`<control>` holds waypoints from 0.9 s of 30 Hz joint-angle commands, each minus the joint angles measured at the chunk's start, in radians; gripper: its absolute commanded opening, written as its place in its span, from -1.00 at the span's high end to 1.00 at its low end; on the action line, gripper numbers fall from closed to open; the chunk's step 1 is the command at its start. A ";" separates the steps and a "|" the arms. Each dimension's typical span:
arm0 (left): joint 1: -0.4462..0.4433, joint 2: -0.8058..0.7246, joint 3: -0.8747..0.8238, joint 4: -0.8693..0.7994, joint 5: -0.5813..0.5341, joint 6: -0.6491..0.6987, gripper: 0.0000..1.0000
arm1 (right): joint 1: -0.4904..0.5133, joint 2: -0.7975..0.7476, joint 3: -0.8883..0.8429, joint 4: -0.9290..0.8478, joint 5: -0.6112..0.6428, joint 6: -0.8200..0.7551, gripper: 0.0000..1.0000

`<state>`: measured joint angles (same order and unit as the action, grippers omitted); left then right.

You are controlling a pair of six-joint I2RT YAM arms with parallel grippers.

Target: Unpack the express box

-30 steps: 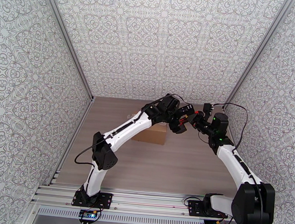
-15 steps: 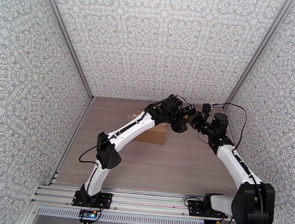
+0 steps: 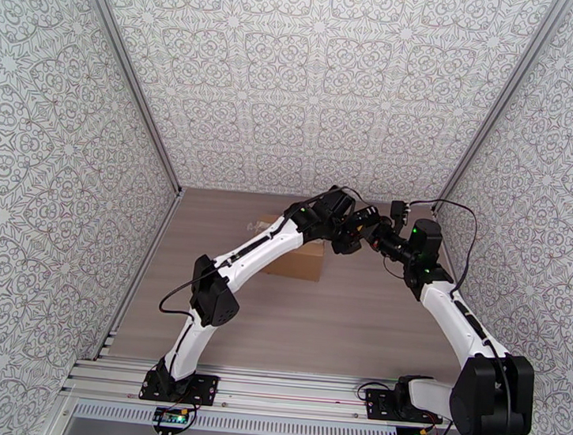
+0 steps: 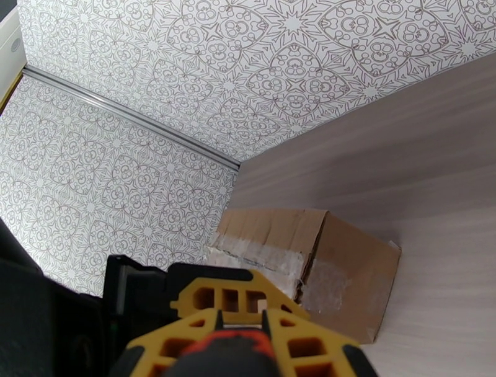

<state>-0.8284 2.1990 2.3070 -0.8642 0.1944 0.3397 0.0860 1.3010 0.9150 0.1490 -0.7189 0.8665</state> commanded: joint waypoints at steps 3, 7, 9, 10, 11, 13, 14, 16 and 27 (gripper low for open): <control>0.015 -0.019 0.028 -0.008 0.023 -0.014 0.28 | 0.009 -0.019 0.016 -0.001 -0.003 -0.008 0.83; 0.030 -0.045 0.013 -0.013 0.027 -0.028 0.42 | 0.010 -0.017 0.030 -0.019 0.020 -0.018 0.66; 0.040 -0.069 -0.006 -0.007 0.032 -0.032 0.45 | 0.010 -0.021 0.034 -0.029 0.039 -0.026 0.52; 0.043 -0.079 -0.018 -0.003 0.034 -0.034 0.45 | 0.008 -0.024 0.033 -0.030 0.044 -0.029 0.45; 0.047 -0.094 -0.030 -0.001 0.036 -0.037 0.49 | 0.008 -0.026 0.034 -0.031 0.050 -0.033 0.35; 0.057 -0.121 -0.050 -0.001 0.028 -0.048 0.52 | 0.008 -0.030 0.038 -0.029 0.050 -0.059 0.18; 0.064 -0.137 -0.061 -0.001 0.026 -0.058 0.56 | 0.008 -0.033 0.043 -0.041 0.059 -0.078 0.07; 0.076 -0.172 -0.092 0.006 0.028 -0.079 0.59 | 0.005 -0.046 0.053 -0.066 0.076 -0.114 -0.21; 0.164 -0.414 -0.337 -0.015 -0.018 -0.190 0.60 | -0.019 0.007 0.093 -0.024 0.081 -0.135 -0.98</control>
<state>-0.7017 1.8736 2.0087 -0.8669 0.2039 0.2104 0.0837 1.2701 0.9844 0.1322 -0.6697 0.7429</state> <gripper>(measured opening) 0.347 0.989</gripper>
